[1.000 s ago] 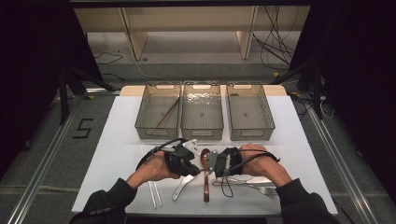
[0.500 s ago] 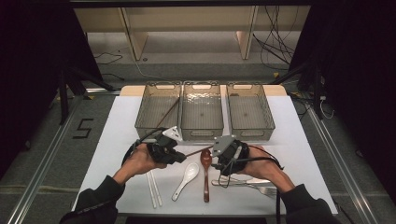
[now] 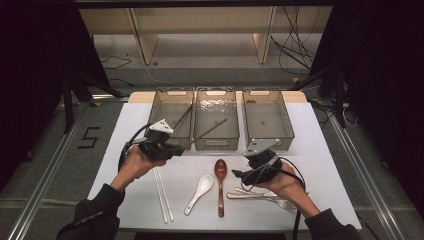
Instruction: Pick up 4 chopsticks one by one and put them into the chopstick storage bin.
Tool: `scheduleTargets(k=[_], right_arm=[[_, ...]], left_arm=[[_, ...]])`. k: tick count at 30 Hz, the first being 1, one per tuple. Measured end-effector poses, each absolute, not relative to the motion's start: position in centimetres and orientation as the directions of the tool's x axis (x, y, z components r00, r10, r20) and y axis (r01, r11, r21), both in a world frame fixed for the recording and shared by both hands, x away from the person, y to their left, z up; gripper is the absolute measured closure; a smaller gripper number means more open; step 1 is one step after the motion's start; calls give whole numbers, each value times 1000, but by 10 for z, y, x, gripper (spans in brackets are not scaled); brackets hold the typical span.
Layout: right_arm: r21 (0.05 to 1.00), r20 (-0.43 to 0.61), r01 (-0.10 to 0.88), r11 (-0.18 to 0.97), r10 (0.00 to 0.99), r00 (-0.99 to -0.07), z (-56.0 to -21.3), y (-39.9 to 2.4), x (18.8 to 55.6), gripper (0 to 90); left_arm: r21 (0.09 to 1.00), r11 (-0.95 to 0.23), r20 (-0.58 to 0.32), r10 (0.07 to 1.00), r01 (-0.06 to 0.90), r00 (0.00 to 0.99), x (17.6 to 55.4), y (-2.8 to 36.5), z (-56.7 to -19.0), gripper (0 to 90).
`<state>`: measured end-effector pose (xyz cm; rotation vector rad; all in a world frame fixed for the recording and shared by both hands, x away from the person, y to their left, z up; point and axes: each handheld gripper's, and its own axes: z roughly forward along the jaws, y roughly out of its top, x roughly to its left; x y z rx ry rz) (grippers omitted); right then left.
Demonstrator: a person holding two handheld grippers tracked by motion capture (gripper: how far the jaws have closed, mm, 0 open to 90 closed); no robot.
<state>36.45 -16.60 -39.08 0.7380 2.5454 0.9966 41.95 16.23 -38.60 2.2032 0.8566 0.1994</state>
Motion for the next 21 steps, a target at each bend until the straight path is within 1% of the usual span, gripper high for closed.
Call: scheduleTargets(k=[4,8,12,21], right_arm=[[725,-15,405,556,601,-799,-392,-174,363,306],[732,21,437,524,623,-782,-394,-180,361,294],[735,49,460,499,637,-769,-396,-185,358,285],[736,57,476,482,656,-753,-396,-193,348,285]], left_arm=[[717,-446,-133,667,536,733,423,171,-386,845],[718,-429,-132,689,548,712,426,175,-386,846],[724,-410,-133,707,555,695,428,178,-386,846],[733,-355,-151,746,580,649,440,186,-383,846]])
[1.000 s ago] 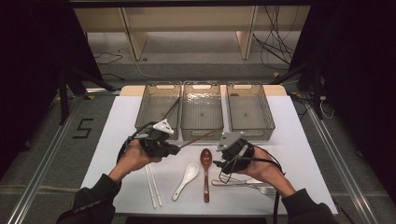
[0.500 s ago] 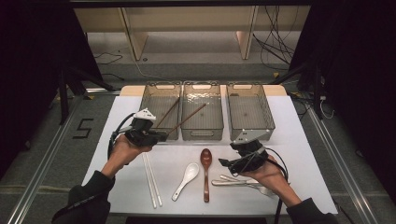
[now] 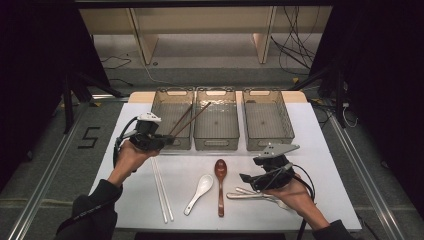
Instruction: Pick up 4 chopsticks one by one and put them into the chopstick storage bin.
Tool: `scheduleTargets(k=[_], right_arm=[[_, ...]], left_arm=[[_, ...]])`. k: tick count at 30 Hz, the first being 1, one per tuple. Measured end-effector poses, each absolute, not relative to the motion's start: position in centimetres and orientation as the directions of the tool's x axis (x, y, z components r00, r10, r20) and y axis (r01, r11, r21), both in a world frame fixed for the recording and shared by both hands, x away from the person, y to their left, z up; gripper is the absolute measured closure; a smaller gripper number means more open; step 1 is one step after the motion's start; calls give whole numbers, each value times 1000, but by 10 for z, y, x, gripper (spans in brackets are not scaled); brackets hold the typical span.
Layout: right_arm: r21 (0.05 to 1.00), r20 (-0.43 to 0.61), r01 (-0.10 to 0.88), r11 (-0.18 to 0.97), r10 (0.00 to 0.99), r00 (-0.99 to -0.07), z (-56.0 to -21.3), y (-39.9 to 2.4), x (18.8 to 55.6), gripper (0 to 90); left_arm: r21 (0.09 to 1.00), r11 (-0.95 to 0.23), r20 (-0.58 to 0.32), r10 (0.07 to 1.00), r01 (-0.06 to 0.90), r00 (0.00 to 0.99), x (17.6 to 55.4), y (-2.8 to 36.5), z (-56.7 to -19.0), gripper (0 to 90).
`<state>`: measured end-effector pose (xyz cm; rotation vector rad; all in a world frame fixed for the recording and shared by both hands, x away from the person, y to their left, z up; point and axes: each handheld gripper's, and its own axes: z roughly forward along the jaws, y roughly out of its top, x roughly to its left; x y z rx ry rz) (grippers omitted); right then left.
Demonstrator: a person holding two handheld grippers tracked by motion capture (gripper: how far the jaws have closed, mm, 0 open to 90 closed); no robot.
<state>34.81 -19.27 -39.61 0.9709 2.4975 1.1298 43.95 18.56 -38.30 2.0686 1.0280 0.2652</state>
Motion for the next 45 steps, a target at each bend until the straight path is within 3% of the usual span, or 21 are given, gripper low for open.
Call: scheduleTargets(k=[23,45], right_arm=[[765,56,462,450,667,-743,-393,-199,336,284],[755,59,463,465,655,-753,-394,-197,336,285]], left_arm=[[694,-246,-147,872,676,468,504,209,-381,846],[622,-239,-140,903,746,406,536,208,-401,842]])
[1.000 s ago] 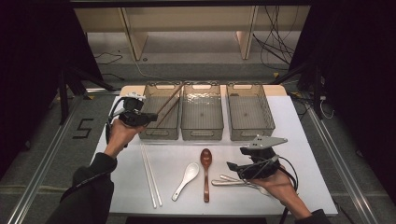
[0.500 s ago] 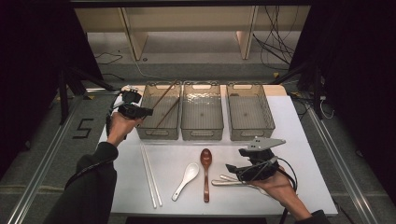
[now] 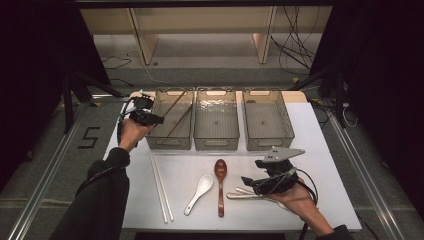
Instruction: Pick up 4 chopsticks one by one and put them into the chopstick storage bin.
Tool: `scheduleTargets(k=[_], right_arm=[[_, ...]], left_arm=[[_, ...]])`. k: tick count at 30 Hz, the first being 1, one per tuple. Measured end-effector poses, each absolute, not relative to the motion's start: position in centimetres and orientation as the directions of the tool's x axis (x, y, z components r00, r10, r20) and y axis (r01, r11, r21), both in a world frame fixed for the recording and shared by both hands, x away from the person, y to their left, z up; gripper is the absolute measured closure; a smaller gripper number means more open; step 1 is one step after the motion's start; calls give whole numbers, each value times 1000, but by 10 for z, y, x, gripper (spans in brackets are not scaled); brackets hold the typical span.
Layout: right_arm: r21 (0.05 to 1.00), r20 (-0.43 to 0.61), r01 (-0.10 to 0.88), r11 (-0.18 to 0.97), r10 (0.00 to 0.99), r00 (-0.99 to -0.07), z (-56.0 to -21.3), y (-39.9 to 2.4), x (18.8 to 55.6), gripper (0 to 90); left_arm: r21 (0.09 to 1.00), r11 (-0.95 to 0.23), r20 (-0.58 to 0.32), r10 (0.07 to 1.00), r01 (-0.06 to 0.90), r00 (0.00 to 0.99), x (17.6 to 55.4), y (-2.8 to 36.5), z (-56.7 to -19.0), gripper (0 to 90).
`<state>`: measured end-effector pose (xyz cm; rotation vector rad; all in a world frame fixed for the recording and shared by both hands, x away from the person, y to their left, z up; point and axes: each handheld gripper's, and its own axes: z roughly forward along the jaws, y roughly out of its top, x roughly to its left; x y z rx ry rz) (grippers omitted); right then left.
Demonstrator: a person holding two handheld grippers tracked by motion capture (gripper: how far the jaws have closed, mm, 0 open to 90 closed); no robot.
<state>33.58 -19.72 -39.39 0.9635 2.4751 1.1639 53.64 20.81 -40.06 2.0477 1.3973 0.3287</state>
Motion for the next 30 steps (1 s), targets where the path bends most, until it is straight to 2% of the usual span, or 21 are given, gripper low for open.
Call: scheduleTargets(k=[10,15,18,27,30], right_arm=[[755,62,461,466,649,-758,-393,-197,336,285],[755,66,460,468,644,-762,-393,-197,335,285],[754,66,462,467,646,-761,-393,-197,336,285],[756,64,462,463,651,-757,-392,-198,335,285],[756,62,461,464,651,-756,-392,-198,335,285]], left_arm=[[609,-245,-108,916,754,385,544,200,-407,831],[629,-207,-115,928,749,354,542,199,-406,615],[637,-211,-126,920,741,371,536,199,-403,586],[648,-207,-157,905,733,395,502,201,-387,359],[642,-213,-163,901,736,403,488,201,-383,317]])
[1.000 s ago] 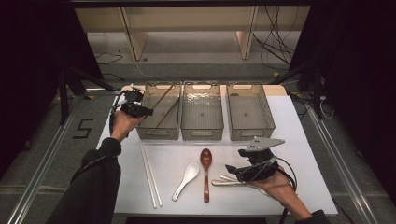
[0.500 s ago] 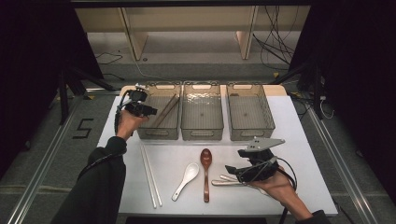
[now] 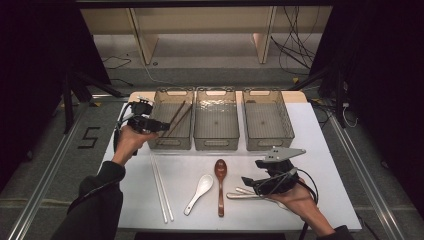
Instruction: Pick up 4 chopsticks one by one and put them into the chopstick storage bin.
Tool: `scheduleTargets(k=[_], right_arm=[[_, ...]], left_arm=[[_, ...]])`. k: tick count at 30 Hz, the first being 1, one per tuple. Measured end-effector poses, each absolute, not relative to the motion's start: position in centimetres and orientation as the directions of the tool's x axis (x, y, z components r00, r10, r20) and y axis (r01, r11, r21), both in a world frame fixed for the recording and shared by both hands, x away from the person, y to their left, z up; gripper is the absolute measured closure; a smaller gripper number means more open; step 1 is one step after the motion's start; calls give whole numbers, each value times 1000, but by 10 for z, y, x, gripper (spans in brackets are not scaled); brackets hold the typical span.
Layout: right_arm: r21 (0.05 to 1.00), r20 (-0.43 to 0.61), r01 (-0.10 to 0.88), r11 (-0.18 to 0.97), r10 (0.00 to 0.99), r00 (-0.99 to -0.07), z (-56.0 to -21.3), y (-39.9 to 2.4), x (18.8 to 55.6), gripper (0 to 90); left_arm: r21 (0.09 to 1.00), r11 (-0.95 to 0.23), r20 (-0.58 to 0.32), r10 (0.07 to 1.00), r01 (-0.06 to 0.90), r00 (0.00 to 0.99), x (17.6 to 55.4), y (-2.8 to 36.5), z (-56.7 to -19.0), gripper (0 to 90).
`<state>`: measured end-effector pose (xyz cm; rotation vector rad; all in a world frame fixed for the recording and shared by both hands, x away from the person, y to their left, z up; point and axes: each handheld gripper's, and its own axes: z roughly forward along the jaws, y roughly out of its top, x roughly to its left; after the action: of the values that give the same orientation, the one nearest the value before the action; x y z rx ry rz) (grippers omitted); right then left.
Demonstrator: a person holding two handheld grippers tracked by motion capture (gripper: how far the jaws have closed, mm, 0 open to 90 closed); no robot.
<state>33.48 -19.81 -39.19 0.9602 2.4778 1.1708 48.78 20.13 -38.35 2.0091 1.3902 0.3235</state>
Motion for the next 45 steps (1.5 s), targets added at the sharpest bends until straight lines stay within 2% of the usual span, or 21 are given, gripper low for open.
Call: scheduleTargets(k=[4,15,38,45], right_arm=[[756,65,462,464,650,-758,-392,-198,334,285],[757,54,456,468,650,-758,-391,-197,332,285],[762,53,457,458,660,-750,-391,-199,332,283],[761,54,458,459,660,-749,-391,-199,332,282]], left_arm=[[642,-215,-169,897,736,409,468,204,-386,279],[554,-249,-166,902,794,399,433,204,-411,208],[488,-338,-114,889,804,443,391,198,-428,167],[430,-368,-83,893,824,442,382,198,-435,172]])
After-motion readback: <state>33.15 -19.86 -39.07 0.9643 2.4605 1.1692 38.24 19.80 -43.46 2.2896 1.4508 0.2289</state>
